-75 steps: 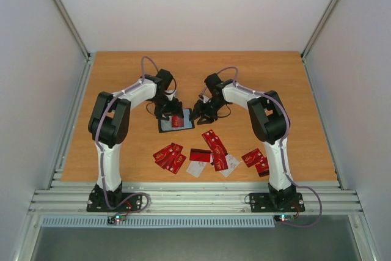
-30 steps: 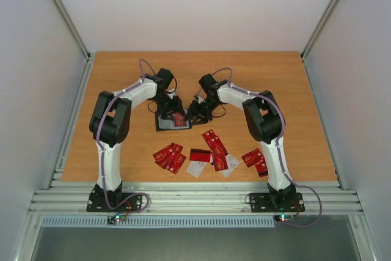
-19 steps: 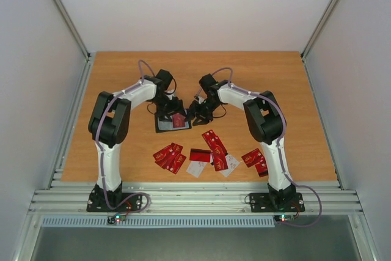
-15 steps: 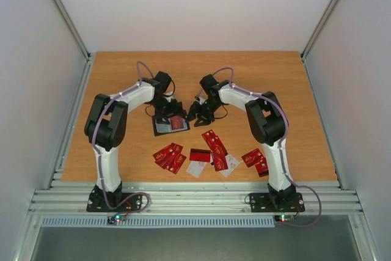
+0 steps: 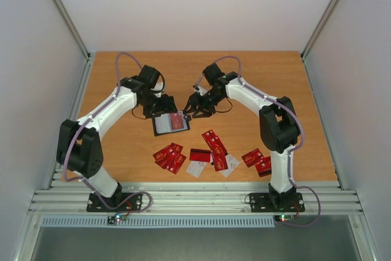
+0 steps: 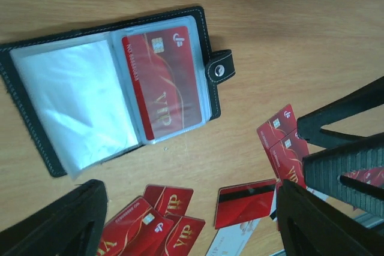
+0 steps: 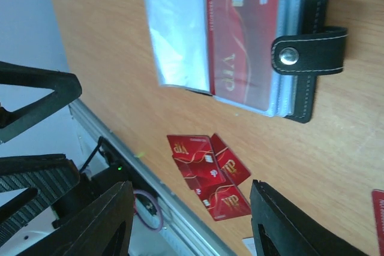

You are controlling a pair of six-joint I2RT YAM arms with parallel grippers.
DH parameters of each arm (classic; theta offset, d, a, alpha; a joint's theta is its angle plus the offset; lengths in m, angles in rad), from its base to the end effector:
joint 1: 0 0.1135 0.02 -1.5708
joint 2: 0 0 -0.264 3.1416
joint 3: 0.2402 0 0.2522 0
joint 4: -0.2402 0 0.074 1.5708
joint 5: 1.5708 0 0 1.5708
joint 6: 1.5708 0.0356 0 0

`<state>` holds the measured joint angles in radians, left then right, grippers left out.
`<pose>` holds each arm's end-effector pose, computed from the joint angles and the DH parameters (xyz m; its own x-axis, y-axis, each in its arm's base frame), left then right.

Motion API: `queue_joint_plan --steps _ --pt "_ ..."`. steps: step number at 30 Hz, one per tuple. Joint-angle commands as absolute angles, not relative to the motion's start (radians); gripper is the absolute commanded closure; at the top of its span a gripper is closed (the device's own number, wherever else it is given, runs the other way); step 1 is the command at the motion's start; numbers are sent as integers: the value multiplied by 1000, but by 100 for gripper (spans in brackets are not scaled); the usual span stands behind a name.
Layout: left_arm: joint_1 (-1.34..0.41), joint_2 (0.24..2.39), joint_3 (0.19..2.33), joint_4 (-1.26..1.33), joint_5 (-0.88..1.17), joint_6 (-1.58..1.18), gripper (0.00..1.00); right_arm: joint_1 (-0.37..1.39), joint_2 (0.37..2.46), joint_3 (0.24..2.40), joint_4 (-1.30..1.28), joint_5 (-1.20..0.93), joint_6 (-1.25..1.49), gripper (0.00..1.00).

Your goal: Put the credit cards into the card holder

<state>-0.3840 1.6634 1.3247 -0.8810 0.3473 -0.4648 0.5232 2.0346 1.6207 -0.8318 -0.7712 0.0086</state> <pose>0.3036 -0.1357 0.2506 -0.9848 -0.0567 -0.1642 0.0217 0.8978 -0.4399 0.3499 0.2305 0.2117 -0.8256 -0.4691 -0.3137 -0.5440 0.5140 0.6632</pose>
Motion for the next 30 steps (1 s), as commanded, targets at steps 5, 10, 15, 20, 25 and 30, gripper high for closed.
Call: queue_joint_plan --steps 5,10,15,20,25,30 --pt "-386 1556 1210 -874 291 -434 36 531 1988 1577 -750 -866 87 46" --pt "-377 1576 1185 -841 281 -415 56 531 2005 1512 -616 -872 202 48" --pt "-357 1616 1168 -802 254 -405 73 534 2076 1562 -595 -892 178 49" --pt "-343 1690 1178 -777 298 -400 86 538 2120 1570 -596 -873 143 49" --pt "-344 1758 1220 -789 309 -393 93 541 2132 1540 -525 -906 179 50" --pt "-344 1818 1252 -774 324 -379 94 546 2159 1540 -535 -914 148 50"
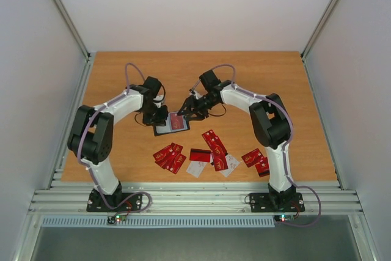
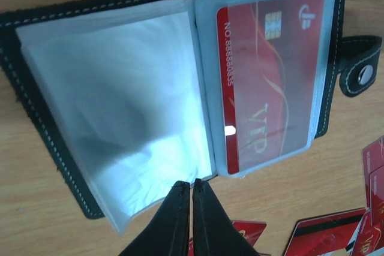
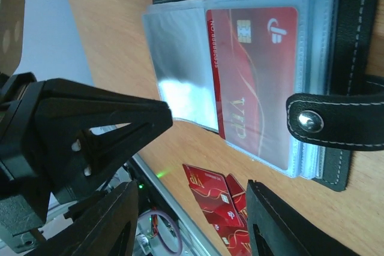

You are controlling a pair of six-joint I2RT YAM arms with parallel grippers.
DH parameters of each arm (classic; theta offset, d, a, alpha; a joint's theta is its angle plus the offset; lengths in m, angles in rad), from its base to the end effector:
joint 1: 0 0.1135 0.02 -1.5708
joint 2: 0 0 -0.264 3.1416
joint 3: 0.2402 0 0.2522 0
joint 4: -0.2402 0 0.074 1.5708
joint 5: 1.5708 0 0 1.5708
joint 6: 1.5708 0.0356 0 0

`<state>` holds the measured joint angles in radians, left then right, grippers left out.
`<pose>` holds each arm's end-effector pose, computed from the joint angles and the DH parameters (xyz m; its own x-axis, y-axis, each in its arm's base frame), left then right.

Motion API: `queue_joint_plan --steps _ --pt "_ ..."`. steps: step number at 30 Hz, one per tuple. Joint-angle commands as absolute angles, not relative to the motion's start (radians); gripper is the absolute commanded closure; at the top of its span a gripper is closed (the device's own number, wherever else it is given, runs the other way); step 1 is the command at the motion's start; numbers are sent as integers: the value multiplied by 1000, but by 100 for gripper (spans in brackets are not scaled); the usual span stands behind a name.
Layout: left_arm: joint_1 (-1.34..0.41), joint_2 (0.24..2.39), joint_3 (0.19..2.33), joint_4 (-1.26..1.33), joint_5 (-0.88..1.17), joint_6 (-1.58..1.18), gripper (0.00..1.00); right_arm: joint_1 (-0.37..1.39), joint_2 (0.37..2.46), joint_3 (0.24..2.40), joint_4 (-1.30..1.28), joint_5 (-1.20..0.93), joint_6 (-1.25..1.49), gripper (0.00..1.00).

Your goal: Put the credit cards into the card holder

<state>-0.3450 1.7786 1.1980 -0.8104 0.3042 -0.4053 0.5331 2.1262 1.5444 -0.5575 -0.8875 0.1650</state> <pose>0.3084 -0.1221 0.1814 -0.9980 -0.0411 -0.0481 -0.0222 0.9397 -0.3413 0.3625 0.2460 0.1657 -0.8703 -0.3931 -0.2968 -0.4635 0.4496 0.7635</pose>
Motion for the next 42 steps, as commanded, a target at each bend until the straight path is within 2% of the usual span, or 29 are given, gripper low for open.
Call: queue_joint_plan --steps 1,30,37,42 --pt "-344 1829 1262 -776 330 -374 94 546 2165 1545 -544 -910 141 50" --pt "-344 2027 1354 -775 383 -315 99 546 2269 1609 -587 -915 109 51" --pt "-344 2038 1360 -785 368 -301 99 547 2257 1631 -683 -817 29 51" --pt "-344 2039 1356 -792 354 -298 100 548 2252 1612 -662 -823 35 51"
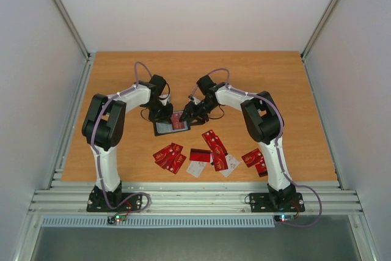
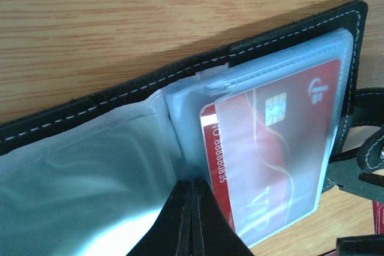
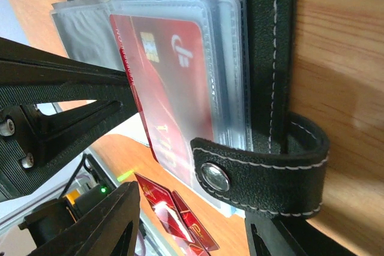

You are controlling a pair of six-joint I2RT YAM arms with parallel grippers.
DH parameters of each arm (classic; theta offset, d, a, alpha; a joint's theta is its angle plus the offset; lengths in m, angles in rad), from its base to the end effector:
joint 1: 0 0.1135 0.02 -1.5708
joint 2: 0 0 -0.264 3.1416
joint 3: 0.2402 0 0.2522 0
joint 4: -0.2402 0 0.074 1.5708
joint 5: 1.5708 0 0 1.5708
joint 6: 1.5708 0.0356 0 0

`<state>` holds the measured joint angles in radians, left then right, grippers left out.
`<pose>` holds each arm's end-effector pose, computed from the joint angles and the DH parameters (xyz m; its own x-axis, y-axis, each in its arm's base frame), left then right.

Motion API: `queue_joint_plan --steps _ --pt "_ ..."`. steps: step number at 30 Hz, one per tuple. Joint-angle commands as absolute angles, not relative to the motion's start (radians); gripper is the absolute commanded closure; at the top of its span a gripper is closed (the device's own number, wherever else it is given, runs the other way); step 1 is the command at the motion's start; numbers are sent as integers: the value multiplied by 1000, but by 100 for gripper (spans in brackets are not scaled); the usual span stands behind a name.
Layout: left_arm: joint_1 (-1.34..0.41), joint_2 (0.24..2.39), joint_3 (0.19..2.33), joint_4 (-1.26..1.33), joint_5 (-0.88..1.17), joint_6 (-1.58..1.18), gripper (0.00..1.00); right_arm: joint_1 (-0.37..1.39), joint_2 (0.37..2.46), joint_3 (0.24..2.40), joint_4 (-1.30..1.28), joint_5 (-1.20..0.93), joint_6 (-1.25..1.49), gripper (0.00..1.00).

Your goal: Put the credit cards into the card holder

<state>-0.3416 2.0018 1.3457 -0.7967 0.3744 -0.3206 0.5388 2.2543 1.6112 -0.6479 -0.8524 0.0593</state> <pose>0.3477 -0.1374 0.1451 -0.9990 0.0439 0.0027 0.0396 0.9234 -0.3818 0.3687 0.2517 0.1257 -0.8541 -0.4651 -0.2328 -0.4664 0.4867 0.7387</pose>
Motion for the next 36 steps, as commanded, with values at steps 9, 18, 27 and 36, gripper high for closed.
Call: queue_joint_plan --steps 9,18,27,36 --pt "-359 2046 1367 -795 352 -312 100 576 2268 1644 -631 -865 56 51" --pt "-373 2048 1374 -808 338 -321 100 583 2265 1668 -672 -842 39 52" --pt "-373 2041 1380 -813 329 -327 100 583 2236 1705 -759 -784 17 52" --pt "-377 2043 1385 -811 329 -340 100 585 2254 1762 -792 -801 -29 52"
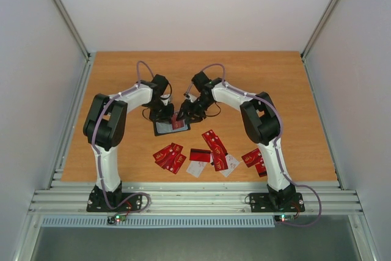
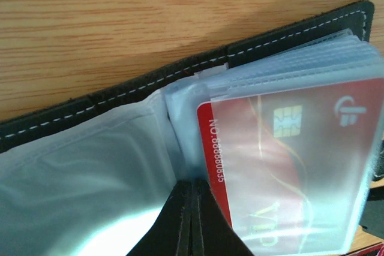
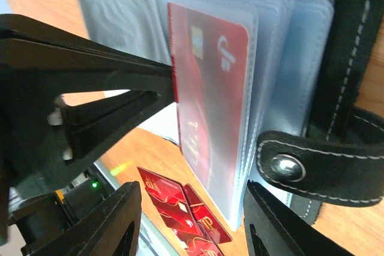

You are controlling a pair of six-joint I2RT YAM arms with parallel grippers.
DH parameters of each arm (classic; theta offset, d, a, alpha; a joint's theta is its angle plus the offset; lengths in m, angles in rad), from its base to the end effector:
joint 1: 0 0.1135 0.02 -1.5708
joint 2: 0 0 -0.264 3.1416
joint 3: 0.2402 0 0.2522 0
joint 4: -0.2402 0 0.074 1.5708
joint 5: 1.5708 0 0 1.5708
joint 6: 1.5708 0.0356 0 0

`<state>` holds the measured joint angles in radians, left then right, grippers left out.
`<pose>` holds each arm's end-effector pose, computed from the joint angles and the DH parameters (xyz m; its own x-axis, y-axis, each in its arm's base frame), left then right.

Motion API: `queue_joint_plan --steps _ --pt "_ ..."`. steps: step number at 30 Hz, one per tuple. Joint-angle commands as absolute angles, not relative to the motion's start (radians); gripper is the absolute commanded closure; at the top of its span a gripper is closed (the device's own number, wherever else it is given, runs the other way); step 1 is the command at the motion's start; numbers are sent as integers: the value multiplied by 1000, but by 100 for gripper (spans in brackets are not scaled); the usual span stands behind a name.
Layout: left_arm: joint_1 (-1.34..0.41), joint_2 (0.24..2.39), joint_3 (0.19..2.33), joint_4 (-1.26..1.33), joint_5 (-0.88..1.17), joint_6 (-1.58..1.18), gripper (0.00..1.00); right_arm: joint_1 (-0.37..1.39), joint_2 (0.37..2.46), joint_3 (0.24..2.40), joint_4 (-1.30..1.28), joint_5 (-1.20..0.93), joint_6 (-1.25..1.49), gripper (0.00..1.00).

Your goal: Put the credit cards into the card holder

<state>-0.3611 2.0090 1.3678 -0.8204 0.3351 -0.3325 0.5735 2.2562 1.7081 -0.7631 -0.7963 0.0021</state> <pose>0.3476 -0.1438 0.1471 -0.9989 0.0477 0.0037 0.0435 0.9377 -0.3446 0.3666 0.2671 0.1459 -0.8130 -0.5234 -0.2552 -0.5319 0.4890 0.6914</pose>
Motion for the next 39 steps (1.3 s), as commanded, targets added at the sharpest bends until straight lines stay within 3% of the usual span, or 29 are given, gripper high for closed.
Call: queue_joint_plan --steps 1,39 --pt "-377 2043 1386 -810 330 -343 100 587 2258 1770 -796 -805 -30 52" --pt "-392 2020 1444 -732 541 -537 99 548 2268 1849 -939 -698 -85 54"
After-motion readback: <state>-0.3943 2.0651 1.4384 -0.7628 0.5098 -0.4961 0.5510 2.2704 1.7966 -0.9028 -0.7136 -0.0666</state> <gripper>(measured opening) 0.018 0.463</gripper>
